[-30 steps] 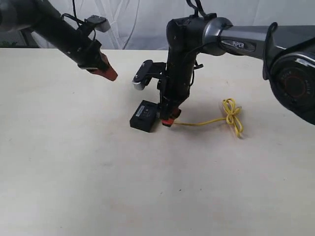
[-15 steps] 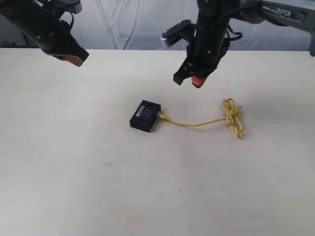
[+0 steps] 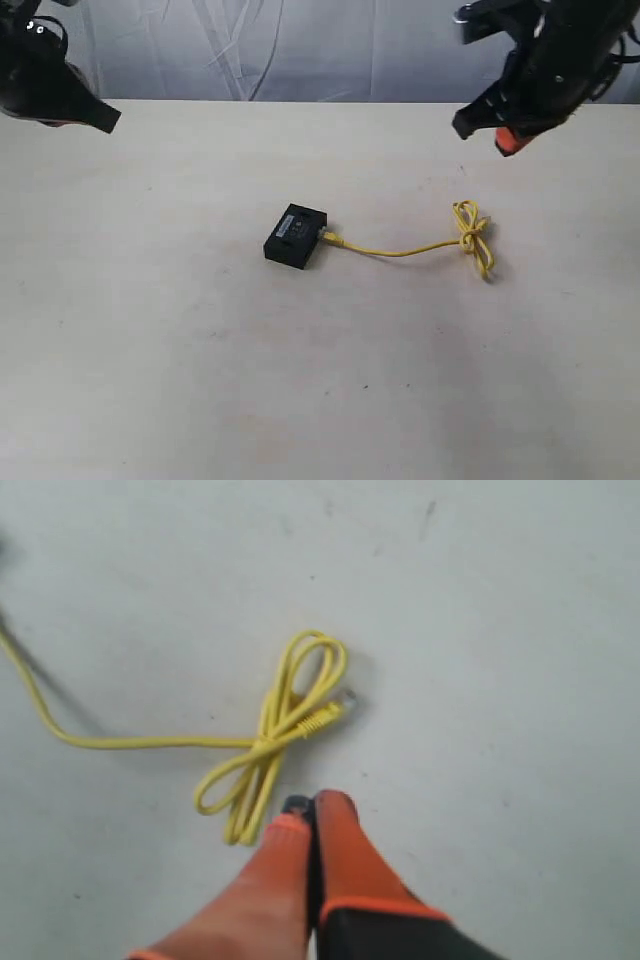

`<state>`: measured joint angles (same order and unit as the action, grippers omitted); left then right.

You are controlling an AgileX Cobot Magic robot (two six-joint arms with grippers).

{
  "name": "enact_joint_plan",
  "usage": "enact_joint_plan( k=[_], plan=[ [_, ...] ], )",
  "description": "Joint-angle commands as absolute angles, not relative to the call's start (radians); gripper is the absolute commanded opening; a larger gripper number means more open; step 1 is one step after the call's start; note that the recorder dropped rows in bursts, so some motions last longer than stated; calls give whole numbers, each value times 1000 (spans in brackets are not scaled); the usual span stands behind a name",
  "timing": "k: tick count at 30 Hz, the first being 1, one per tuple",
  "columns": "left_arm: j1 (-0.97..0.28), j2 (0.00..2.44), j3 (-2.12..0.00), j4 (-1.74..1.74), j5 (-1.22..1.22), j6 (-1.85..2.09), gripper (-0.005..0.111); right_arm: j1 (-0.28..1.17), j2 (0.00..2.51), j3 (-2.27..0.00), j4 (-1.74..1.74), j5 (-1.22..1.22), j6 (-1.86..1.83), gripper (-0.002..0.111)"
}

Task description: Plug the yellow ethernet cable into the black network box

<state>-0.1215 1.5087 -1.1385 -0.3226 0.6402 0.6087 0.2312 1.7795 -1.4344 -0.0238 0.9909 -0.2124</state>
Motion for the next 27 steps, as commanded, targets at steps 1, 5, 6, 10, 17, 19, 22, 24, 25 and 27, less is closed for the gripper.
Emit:
enact_joint_plan(
  k=[1,5,6,10,17,19,22,24,25,27],
  plan=[
    [-120,1401,-1045,-347,582,600,0,154,1628,-1266,-35,882,-206,-1],
    [-120,1287,-922,-398,502,600,0,67,1470,-1070,-16,760,-204,-1],
    [-120,1237,-888,-411,475,600,0,45,1414,-1019,-15,709,-181,-1],
    [-120,1037,-756,-411,379,600,0,35,1240,-867,-7,525,-158,-1],
    [-120,641,-512,-462,192,600,0,35,888,-568,63,207,-158,-1],
    [-120,538,-446,-485,151,600,0,35,777,-520,80,150,-158,-1],
    [-120,441,-389,-514,108,600,0,35,684,-476,80,124,-158,-1],
    [-120,387,-363,-543,105,600,0,35,623,-447,80,122,-158,-1],
    [-120,368,-354,-553,105,600,0,35,599,-434,80,122,-158,-1],
    [-120,323,-346,-573,112,600,0,35,538,-404,80,119,-158,-1]
  ],
)
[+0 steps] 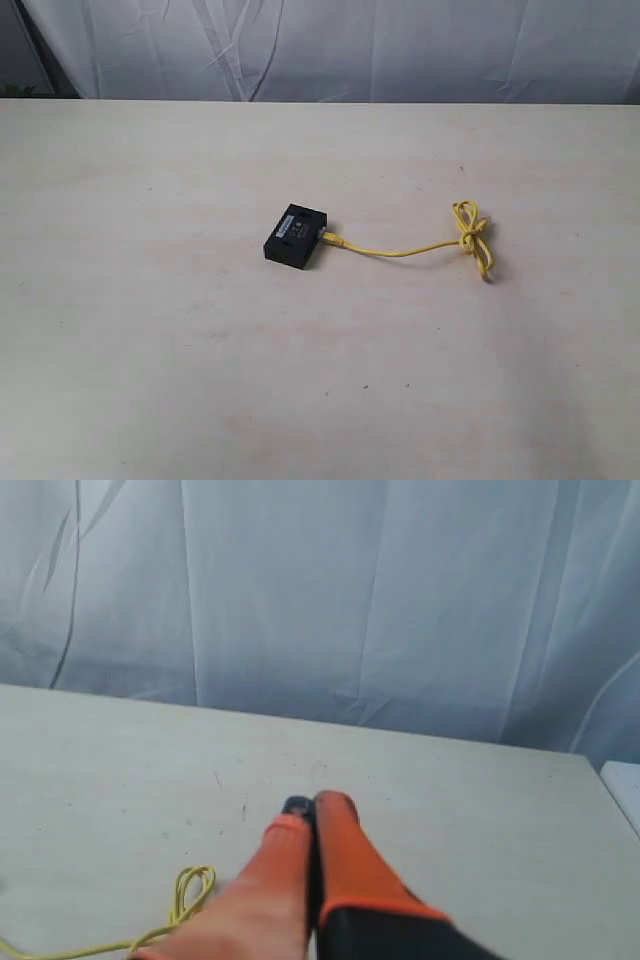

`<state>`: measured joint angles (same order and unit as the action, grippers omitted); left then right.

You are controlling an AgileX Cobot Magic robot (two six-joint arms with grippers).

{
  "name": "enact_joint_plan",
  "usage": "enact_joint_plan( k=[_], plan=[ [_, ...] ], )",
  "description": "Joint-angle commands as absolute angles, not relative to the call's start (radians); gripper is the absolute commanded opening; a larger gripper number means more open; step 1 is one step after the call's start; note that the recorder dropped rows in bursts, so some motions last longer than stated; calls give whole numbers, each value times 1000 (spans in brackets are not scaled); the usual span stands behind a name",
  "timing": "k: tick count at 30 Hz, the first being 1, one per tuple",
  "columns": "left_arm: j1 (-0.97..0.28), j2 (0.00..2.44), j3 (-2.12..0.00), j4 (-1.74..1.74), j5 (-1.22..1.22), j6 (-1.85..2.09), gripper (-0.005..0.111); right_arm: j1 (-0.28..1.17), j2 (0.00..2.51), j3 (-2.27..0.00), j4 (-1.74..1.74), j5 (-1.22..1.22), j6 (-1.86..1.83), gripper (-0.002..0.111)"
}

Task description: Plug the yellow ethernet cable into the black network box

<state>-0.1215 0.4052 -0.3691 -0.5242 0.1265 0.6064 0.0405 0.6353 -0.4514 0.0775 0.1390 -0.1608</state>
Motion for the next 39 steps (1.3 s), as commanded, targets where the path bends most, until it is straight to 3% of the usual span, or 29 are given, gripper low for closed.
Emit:
enact_joint_plan(
  k=[1,9,25,32,39],
  plan=[
    [-120,308,-344,-581,119,600,0,35,514,-391,86,116,-158,-1],
    [-120,244,-344,-584,136,602,0,35,353,-310,170,87,-158,-1],
    [-120,244,-344,-507,131,626,0,35,343,-310,184,71,-156,-1],
    [-119,170,-296,-151,156,143,0,35,343,-310,184,71,-156,-1],
    [-31,59,-154,-161,132,106,0,35,343,-310,184,71,-156,-1]
  ],
)
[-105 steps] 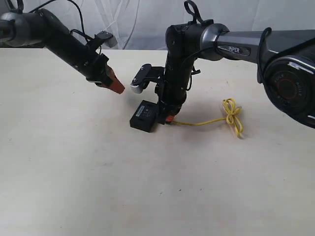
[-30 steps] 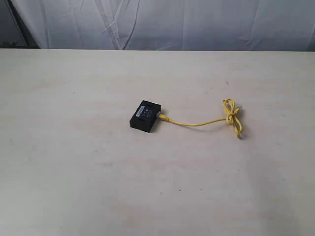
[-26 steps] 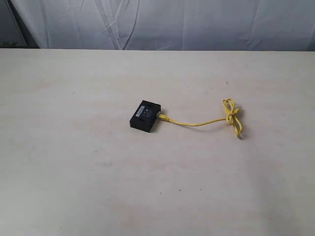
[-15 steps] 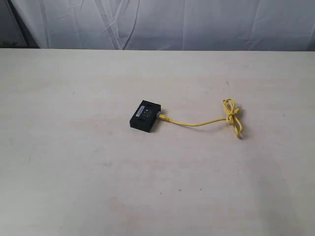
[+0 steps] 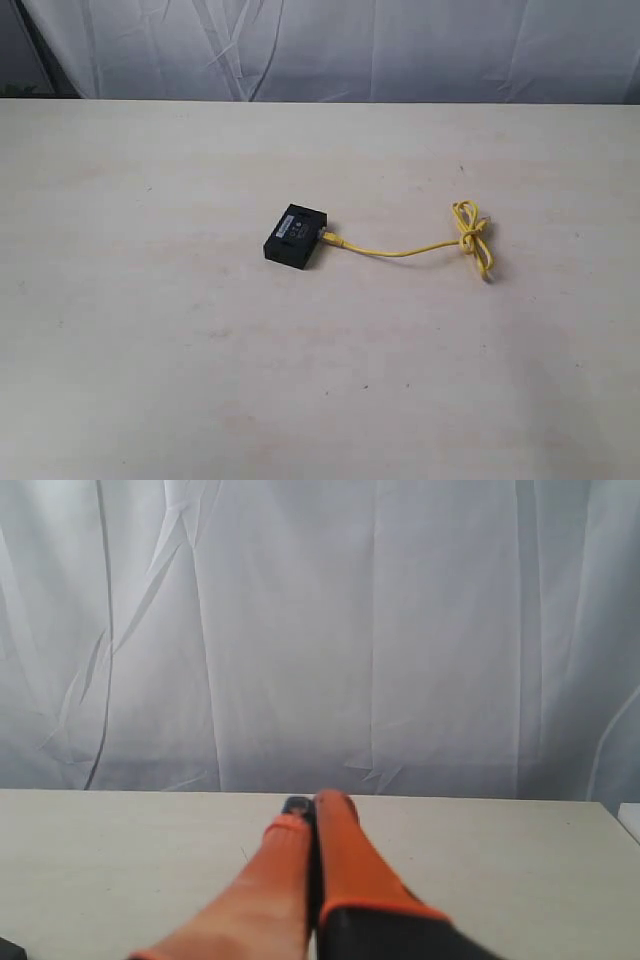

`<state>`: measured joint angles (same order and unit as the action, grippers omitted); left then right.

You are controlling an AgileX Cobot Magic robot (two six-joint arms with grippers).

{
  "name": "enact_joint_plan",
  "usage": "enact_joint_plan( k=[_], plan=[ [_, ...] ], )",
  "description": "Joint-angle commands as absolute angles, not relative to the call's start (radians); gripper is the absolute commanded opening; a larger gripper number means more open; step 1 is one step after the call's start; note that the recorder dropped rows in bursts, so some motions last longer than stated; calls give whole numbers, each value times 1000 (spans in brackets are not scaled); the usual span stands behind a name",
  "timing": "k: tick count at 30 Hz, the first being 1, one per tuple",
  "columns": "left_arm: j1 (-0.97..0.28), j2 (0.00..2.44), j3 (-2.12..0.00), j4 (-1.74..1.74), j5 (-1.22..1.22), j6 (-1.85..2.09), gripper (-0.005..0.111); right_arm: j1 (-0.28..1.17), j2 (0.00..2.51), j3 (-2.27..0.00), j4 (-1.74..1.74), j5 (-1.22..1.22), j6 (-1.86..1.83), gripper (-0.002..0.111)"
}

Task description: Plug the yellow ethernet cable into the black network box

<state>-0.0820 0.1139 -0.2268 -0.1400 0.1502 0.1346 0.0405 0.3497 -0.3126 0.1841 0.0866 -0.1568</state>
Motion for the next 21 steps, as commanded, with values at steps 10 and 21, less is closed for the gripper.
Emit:
enact_joint_plan(
  k=[10,21],
  plan=[
    [31,0,0,-125,117,0,0,35,343,-310,186,76,-156,-1],
    [31,0,0,-98,224,10,0,35,343,-310,185,74,-156,-1]
  ],
)
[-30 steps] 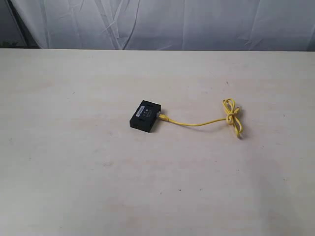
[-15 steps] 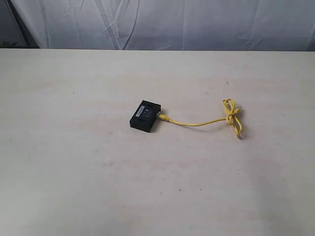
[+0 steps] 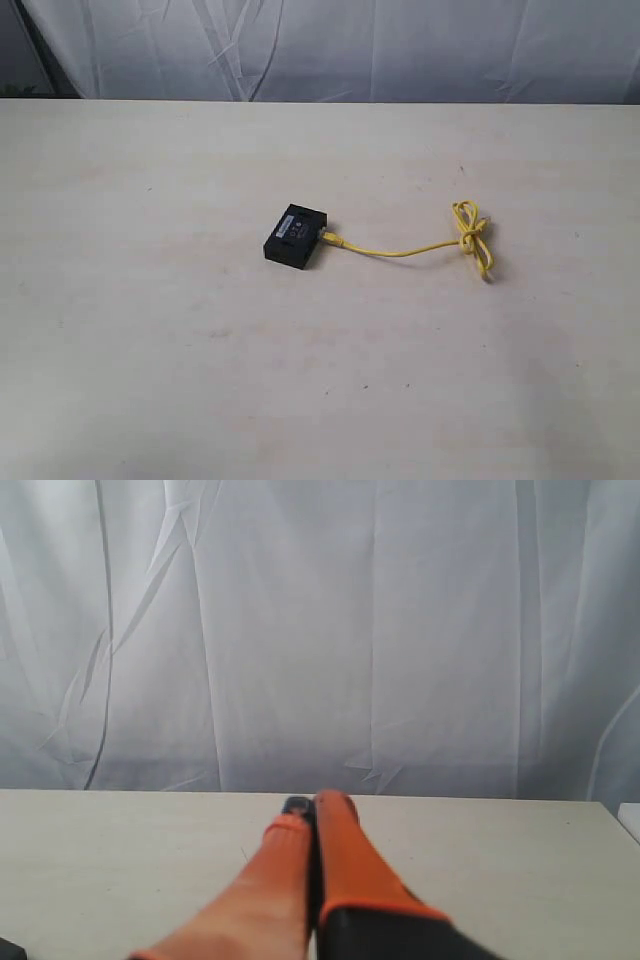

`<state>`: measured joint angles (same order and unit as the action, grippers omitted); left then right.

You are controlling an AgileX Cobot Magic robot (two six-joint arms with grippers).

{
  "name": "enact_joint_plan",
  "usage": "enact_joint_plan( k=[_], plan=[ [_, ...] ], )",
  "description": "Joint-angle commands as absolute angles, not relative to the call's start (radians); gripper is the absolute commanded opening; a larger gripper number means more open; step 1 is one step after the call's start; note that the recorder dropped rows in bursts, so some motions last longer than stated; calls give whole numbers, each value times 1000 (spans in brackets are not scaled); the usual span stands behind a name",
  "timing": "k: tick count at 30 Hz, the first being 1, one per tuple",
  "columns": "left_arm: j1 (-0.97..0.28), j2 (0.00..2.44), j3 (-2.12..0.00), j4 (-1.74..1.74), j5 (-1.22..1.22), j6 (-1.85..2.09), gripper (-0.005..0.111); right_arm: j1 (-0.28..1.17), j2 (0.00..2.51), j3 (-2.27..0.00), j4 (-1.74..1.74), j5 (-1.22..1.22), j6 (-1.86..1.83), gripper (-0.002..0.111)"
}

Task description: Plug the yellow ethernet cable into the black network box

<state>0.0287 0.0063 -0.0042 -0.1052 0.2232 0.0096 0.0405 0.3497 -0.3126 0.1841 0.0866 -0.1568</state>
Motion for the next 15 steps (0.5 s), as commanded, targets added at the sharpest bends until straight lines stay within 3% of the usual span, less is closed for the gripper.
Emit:
enact_joint_plan(
  k=[1,15],
  plan=[
    [31,0,0,-98,224,10,0,35,343,-310,185,74,-156,-1],
    [31,0,0,-91,224,10,0,61,343,-310,185,71,-156,-1]
  ],
)
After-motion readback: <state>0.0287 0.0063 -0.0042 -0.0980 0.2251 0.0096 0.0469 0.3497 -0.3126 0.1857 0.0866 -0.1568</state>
